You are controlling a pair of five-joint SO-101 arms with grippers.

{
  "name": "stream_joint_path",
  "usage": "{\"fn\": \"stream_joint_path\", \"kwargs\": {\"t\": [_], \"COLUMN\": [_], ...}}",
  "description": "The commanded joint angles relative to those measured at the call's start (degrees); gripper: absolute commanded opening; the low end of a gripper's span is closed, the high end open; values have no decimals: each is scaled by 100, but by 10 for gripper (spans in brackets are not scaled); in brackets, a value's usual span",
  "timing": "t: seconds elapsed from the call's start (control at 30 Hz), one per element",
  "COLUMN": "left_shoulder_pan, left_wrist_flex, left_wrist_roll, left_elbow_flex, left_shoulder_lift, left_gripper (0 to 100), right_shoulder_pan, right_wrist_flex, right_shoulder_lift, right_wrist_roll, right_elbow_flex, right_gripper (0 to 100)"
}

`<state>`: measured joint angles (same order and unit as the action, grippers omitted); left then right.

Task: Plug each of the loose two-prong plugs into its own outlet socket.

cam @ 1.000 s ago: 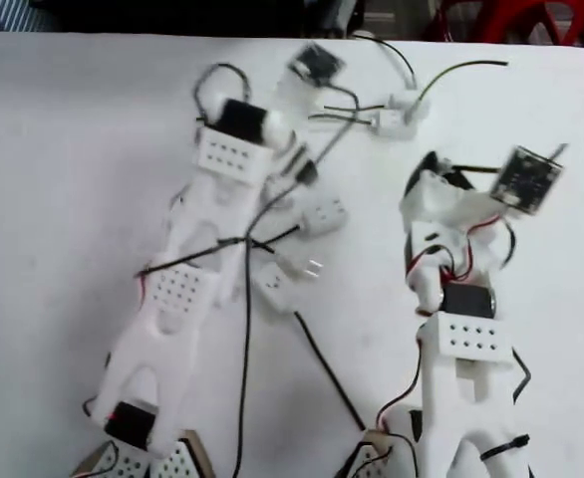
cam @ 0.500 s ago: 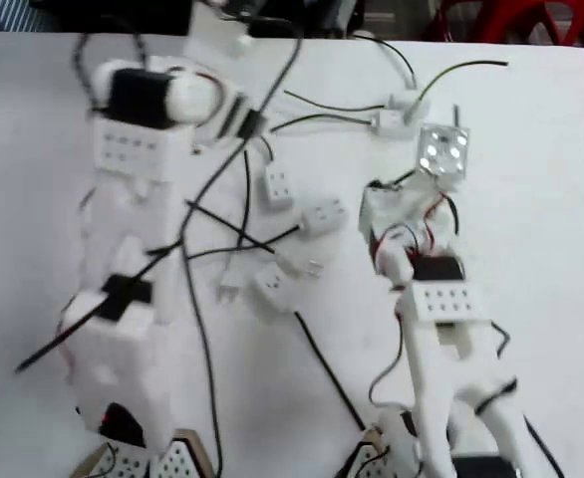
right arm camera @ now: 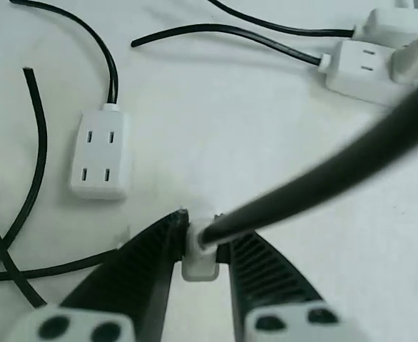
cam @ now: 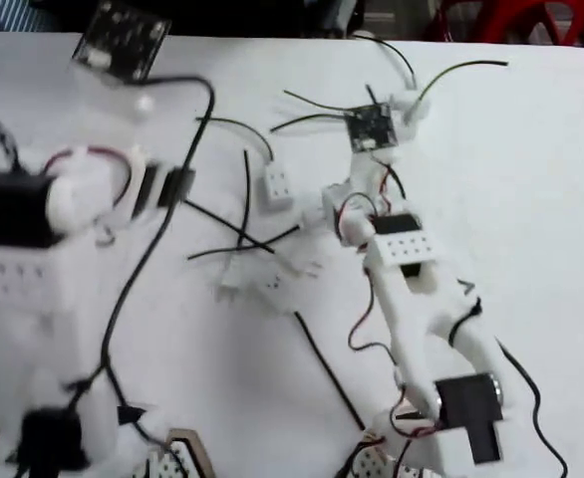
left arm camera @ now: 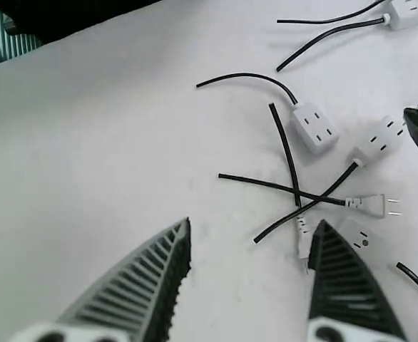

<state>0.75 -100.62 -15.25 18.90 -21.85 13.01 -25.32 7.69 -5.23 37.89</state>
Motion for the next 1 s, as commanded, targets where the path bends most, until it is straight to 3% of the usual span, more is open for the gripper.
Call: {"fn": "stream_joint_path", "kwargs": {"t": [0.0, 0.33, 0.63, 0.97], "left_shoulder_pan": [40, 40, 40, 48], "left_wrist_flex": [457, 1758, 2145, 2734], "left_wrist_roll": [-62, 343, 343, 343], "left_elbow_flex": [-985, -3684, -4826, -5890], "left_shoulder_lift": [-910, -2202, -2501, -2501], "left_gripper": [264, 264, 264, 264], "right_shoulder_pan": [48, 31, 4, -101], "right_wrist_flex": [22, 593, 541, 585], "right_shoulder_lift": [-215, -1007, -1015, -1015], "right_wrist_roll": [-229, -554, -580, -1143], "right_elbow_flex": [-484, -571, -273, 0], "right_gripper": [17, 17, 17, 17]}}
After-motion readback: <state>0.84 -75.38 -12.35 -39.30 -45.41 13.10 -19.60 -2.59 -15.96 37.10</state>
